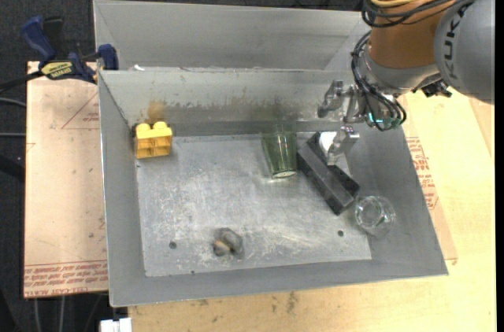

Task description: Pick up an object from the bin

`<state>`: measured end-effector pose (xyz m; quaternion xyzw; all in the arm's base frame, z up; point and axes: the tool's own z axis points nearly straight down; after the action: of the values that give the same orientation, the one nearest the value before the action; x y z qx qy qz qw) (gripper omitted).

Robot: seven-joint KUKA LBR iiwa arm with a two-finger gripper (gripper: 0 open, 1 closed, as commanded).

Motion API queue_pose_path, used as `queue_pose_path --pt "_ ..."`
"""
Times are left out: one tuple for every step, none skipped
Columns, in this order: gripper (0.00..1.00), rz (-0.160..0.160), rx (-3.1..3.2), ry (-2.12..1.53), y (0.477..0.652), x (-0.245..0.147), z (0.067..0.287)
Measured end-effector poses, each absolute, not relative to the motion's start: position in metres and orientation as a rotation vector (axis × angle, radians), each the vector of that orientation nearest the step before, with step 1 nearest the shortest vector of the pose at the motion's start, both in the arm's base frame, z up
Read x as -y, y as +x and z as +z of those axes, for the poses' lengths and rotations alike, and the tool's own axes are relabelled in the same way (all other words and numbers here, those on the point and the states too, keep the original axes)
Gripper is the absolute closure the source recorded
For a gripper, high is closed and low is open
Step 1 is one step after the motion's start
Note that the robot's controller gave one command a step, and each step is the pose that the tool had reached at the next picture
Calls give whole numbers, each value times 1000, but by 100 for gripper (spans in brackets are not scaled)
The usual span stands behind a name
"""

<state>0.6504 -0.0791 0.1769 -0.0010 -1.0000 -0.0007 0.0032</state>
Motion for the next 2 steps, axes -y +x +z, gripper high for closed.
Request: queue_pose_path --pt "0 -1 3144 -1 652 79 182" --pt "0 0 3146 131 650 88 137"
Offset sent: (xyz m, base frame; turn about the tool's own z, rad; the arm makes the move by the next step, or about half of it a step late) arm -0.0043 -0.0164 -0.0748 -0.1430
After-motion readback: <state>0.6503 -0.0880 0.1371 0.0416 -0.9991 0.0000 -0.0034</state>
